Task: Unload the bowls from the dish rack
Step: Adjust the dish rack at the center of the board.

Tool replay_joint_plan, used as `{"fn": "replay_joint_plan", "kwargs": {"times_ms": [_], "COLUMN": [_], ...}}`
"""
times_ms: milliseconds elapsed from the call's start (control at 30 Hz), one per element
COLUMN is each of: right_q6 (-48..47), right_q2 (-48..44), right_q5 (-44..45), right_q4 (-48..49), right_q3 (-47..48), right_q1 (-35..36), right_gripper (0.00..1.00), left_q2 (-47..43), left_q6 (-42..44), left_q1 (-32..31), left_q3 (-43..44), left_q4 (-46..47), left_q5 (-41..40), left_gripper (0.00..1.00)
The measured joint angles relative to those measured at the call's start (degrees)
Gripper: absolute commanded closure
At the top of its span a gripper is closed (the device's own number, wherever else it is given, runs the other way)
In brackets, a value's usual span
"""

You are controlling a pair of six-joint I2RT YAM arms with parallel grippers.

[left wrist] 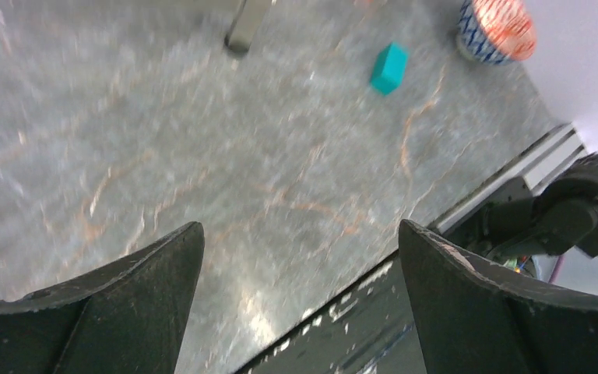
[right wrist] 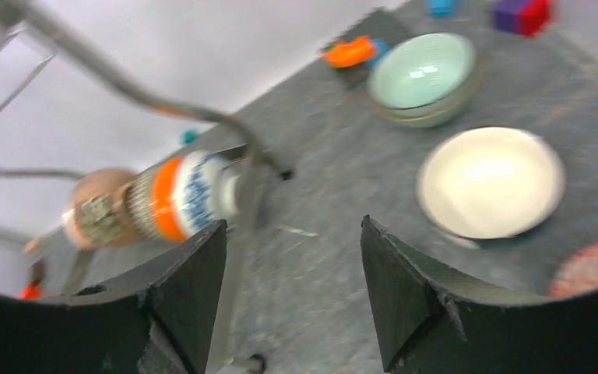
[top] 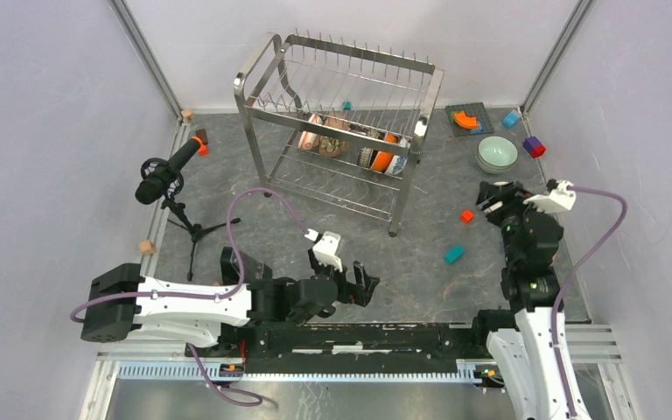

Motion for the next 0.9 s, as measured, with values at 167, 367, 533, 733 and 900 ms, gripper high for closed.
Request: {"fn": "replay_joint_plan", "kwargs": {"times_ms": [167, 367, 533, 733, 900], "right_q6": [2.08, 2.05, 3.74, 1.92, 0.42], "right_q2": [-5.64, -9.86, -16.92, -21.99, -23.45], "right_q5": [-9.92, -12.83, -9.86, -10.16, -12.17], "right_q4": [10.01, 10.45, 12.7, 11.54, 14.36], "right_q3": [-11.06, -16.44, -24.92, -30.32, -30.32], "right_q1": [6.23, 9.44, 13.03, 15.08, 15.8], "right_gripper": [0.32, 0.33, 0.33, 0.32, 0.31], "left_q2": [0.2, 5.46, 15.58, 20.79, 26.27], "left_q6": [18.67, 43.08, 51.65, 51.95, 51.89], "left_q1": [-0.04, 1.29, 8.09, 14.86, 17.09], "left_q3": [5.35, 7.8, 15.63, 19.78, 23.8], "left_q4": [8.28, 28.35, 31.76, 32.85, 33.07], "left_q5": [-3.69, -0.61, 5.2, 9.68, 12.92], "left_gripper": [0.0, 0.0, 0.0, 0.0, 0.07]}}
